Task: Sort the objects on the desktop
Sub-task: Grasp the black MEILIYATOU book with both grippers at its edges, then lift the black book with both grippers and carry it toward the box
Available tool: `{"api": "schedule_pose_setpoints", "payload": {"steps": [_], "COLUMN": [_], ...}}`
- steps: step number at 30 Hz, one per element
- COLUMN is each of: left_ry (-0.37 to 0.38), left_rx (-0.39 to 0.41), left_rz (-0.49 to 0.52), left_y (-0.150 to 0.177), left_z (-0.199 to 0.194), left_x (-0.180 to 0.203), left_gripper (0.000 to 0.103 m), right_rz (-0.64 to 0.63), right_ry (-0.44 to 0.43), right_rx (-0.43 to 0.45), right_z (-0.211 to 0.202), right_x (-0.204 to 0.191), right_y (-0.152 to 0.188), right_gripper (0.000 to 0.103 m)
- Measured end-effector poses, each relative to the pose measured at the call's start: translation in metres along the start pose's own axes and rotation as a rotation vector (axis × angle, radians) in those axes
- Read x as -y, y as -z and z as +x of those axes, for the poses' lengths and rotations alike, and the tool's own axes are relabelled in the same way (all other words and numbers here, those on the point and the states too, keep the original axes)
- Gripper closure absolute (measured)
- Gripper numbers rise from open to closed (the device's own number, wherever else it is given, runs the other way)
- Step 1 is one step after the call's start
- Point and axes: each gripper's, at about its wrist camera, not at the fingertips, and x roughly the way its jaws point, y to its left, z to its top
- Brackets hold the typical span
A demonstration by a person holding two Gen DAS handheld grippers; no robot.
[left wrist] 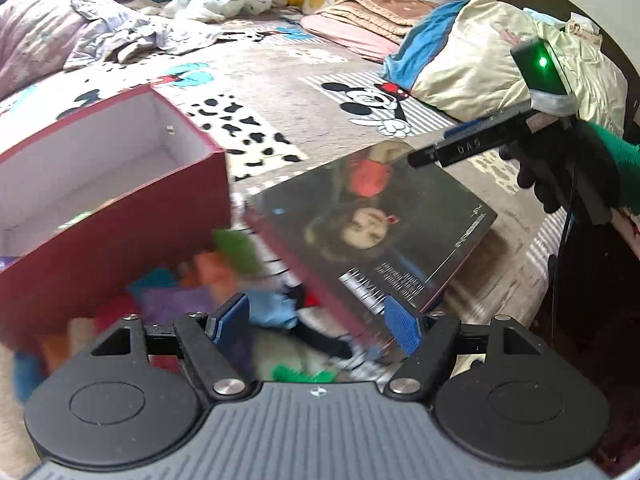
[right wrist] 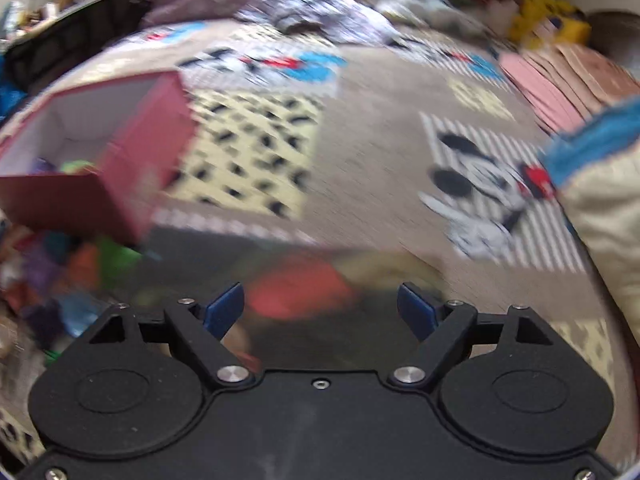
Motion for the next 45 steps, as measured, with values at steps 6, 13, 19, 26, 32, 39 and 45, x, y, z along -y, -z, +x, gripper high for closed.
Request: {"api": "schedule_pose_setpoints", "payload": {"steps": [6,13,19,26,32,39,45], "left_ry": [0.022,0.049,0.061,0.071,0.053,0.014,0.011], "left_rx": [-0.042,-0.085,-0.141,-0.154,-0.146,-0.049,0.011], "left_rz": [-0.031,-0.107,-0.109,-0.122,-0.067,0.058,0.068], "left_y": [-0.006,-0.013,-0.014,-0.017,-0.020,-0.031,-0.042], "left_z": [0.041,0.084,0.116,0.125,0.120,0.095,0.075], "left_x": [0.014,0.009,0.009,0.007,0.013,0.031,0.039], "left_gripper": [0.029,0.029,0.028,0.021,0.021,0.021,0.021], "right_rz": [0.131,0.238,0.330,0.279,0.215,0.182,0.193], "right_ry": [0.025,-0.022,-0.204,-0.309,-0.325,-0.338,-0.339], "right_rx": [-0.040,-0.048,-0.124,-0.190,-0.202,-0.166,-0.125], "right_z": [0.015,0.025,0.042,0.052,0.046,0.029,0.012], "right_x": [0.055,0.091,0.103,0.094,0.084,0.088,0.094], "right_y": [0.021,0.039,0.056,0.071,0.070,0.073,0.072], "right_gripper": [0.011,0.010,0.010,0.003,0.003,0.003,0.003]}}
